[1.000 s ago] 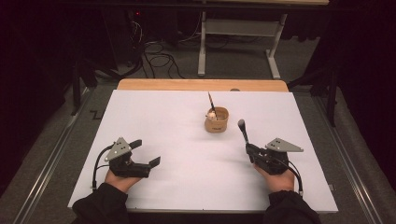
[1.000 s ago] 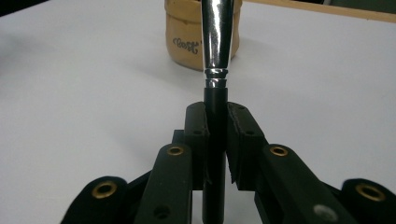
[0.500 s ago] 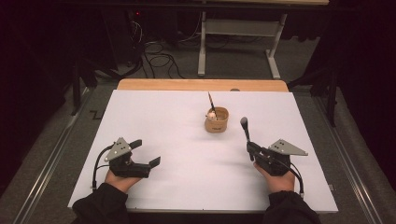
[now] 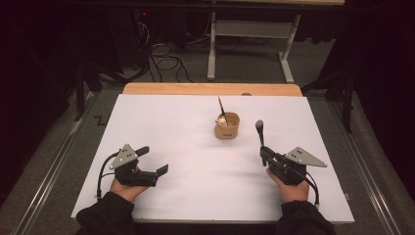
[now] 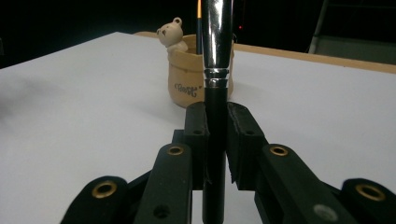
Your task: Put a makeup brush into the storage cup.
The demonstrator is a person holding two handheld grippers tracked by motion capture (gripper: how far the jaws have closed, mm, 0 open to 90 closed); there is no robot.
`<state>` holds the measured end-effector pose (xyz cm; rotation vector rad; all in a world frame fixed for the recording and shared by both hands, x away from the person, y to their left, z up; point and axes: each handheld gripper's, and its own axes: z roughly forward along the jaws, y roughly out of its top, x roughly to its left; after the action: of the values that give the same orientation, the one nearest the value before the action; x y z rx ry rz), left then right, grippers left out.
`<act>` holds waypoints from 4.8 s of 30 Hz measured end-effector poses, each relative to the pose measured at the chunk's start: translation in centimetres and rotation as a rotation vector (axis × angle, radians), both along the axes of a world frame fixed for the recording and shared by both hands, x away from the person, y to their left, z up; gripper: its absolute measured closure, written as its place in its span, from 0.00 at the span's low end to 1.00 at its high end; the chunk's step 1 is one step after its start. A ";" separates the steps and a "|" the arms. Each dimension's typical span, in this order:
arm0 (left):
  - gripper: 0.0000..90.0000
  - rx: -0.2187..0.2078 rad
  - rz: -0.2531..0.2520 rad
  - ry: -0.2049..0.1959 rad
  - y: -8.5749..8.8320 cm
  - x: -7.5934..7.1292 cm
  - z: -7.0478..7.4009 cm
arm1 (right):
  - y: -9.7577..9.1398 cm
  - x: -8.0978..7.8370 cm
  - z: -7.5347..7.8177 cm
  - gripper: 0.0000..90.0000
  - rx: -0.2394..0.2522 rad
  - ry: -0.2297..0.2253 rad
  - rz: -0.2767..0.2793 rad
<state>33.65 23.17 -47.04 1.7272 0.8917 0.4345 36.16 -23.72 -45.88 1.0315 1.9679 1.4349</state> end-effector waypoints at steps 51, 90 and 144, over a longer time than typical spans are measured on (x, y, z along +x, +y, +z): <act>0.00 -0.050 -0.146 -0.050 -9.5 2.9 2.9 | 1.4 -0.5 0.1 0.90 -0.010 -0.034 0.053; 0.07 -0.114 -0.189 -0.017 -9.1 1.6 2.7 | 11.4 -1.7 0.8 0.90 0.023 -0.103 0.274; 0.78 -0.210 -0.233 -0.022 -8.8 1.3 3.5 | 13.9 -2.5 -0.4 0.90 -0.015 -0.095 0.363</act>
<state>34.93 14.36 -43.58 1.6058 0.6845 0.1971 33.66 -9.81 -46.28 0.6050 2.1687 1.6170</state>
